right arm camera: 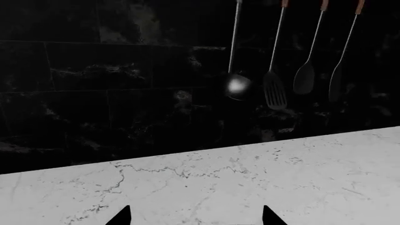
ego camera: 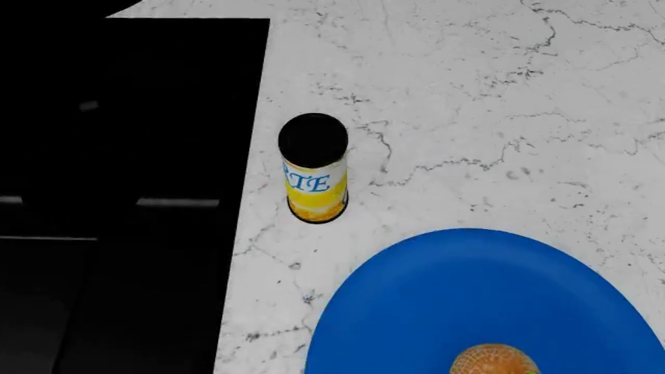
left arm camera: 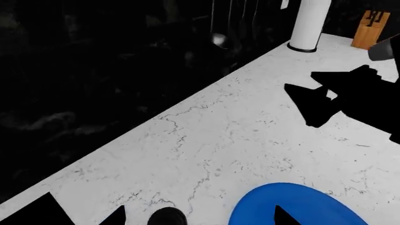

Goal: Pick the tangerine from the sink and place it on the plate located on the counter

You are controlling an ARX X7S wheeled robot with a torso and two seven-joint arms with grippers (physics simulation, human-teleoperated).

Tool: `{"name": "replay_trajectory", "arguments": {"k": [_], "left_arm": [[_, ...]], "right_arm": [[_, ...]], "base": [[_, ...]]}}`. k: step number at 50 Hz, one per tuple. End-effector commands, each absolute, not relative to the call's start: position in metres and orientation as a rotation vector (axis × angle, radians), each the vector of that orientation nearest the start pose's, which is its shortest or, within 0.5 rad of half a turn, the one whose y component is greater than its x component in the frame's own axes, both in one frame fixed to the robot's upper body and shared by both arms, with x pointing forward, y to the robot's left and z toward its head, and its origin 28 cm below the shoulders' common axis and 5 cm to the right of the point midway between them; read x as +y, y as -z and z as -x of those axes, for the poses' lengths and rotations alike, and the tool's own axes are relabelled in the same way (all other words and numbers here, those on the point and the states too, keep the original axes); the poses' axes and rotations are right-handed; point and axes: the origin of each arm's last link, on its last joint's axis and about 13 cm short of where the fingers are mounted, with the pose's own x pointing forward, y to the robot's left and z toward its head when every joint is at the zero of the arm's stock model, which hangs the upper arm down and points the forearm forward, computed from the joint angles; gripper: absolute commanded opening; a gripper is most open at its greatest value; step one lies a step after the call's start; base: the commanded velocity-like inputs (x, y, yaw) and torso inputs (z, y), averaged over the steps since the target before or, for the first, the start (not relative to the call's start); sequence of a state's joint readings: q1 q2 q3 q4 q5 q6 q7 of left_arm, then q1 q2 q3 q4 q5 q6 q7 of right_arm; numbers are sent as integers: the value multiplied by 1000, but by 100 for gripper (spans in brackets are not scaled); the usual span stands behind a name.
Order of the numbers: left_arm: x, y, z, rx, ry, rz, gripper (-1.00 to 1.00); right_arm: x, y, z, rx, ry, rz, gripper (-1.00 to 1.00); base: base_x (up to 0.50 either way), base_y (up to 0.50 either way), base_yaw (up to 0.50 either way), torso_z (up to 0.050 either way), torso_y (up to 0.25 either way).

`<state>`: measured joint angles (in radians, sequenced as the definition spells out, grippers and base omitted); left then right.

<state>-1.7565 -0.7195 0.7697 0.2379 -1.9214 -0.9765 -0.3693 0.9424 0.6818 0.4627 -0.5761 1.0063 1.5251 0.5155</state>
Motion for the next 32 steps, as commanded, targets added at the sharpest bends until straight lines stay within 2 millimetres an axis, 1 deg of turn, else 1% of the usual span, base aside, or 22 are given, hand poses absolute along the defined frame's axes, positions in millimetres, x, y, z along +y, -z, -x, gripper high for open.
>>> {"name": "replay_trajectory", "arguments": {"k": [1, 6, 7, 11, 15, 23, 24, 32], "left_arm": [[232, -390, -212, 6, 807, -133, 100], [241, -392, -208, -7, 782, -122, 100], [242, -391, -209, -7, 778, -126, 100], [248, -386, -210, 2, 757, -119, 100], [249, -383, -212, 5, 755, -116, 100], [254, -382, -211, 3, 745, -108, 100], [257, -382, -211, 4, 733, -100, 100], [271, -379, -209, 10, 677, -84, 100]], "right_arm": [[-247, -319, -174, -162, 365, 56, 100], [-252, -320, -160, -172, 383, 56, 100], [-253, -320, -159, -173, 385, 56, 100], [-259, -322, -143, -172, 416, 60, 100], [-265, -324, -128, -172, 452, 60, 100], [-279, -326, -106, -161, 526, 62, 100], [-283, -326, -101, -156, 545, 60, 100], [-296, -327, -79, -147, 605, 69, 100]], "base": [[0, 0, 0, 0, 0], [0, 0, 0, 0, 0], [0, 0, 0, 0, 0], [0, 0, 0, 0, 0], [0, 0, 0, 0, 0], [0, 0, 0, 0, 0], [0, 0, 0, 0, 0], [0, 0, 0, 0, 0]]}}
